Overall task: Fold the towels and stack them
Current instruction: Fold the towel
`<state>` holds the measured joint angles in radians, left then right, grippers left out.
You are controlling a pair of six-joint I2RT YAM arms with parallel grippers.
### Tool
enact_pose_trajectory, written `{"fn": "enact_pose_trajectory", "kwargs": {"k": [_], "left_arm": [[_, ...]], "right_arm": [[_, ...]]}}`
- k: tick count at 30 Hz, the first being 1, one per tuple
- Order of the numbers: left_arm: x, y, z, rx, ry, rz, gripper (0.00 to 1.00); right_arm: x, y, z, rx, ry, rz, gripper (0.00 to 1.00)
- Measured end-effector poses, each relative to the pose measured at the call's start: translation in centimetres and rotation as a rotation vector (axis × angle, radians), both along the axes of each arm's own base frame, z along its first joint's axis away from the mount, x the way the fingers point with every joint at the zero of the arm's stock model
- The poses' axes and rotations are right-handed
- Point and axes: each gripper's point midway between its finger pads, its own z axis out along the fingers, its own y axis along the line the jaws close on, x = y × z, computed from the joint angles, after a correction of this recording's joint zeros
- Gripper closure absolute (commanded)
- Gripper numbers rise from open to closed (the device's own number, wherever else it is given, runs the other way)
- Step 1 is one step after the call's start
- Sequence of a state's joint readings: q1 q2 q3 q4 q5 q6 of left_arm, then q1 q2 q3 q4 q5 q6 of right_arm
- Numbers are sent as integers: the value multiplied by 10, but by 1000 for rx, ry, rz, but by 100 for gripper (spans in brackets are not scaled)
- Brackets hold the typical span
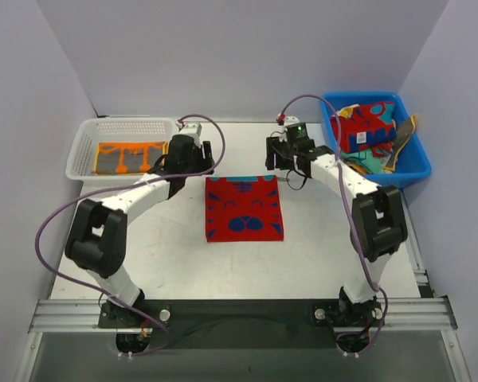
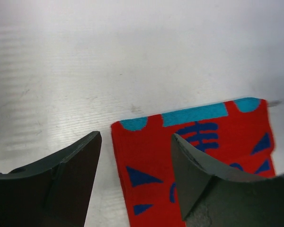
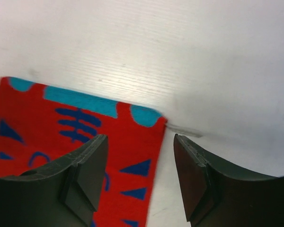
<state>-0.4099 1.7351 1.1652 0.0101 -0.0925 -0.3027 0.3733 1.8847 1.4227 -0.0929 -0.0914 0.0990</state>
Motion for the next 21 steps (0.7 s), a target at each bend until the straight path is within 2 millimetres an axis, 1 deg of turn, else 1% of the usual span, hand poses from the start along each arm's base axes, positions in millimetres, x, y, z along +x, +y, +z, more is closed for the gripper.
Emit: {"fn": "enact_pose_trajectory", "kwargs": {"k": [1,3,4,6,7,8,10,11,12,13,14,15,18,21], "left_arm": [[-4,-3,9,-35,-13,7,35],[-15,-15,24,-127,-37,9,41],[-20,-22,28,-172,-47,4,43],[-29,-40,24,-249,-27,-14,48],[-33,-48,16,-274,-4,-22,50],[-37,-56,5,-293,25,-29,55],[-43,-70,-21,-321,89,-41,57],[-47,-74,-35,-332,120,-41,60],[-51,-75,-51,-337,155,-32,61],[-57,-74,-67,-339,189,-20,61],[-64,-70,-84,-338,224,-2,61],[-70,-66,-96,-335,253,15,62],[-69,-64,-98,-387,238,47,64],[-71,-60,-100,-451,226,82,67]], "right_arm": [[-5,4,7,61,-10,-23,44],[-14,11,18,183,-32,-60,44],[-20,16,20,264,-41,-78,44],[-28,27,13,405,-34,-112,44],[-31,32,5,465,-25,-125,44],[-34,37,-7,519,0,-144,44],[-40,45,-34,611,50,-178,43],[-44,48,-50,643,83,-196,43],[-47,50,-65,671,112,-214,43],[-48,55,-72,723,119,-221,42],[-46,57,-71,759,106,-223,42],[-43,57,-69,788,88,-229,42],[-43,49,-69,883,47,-276,42],[-49,35,-69,960,9,-329,42]]}}
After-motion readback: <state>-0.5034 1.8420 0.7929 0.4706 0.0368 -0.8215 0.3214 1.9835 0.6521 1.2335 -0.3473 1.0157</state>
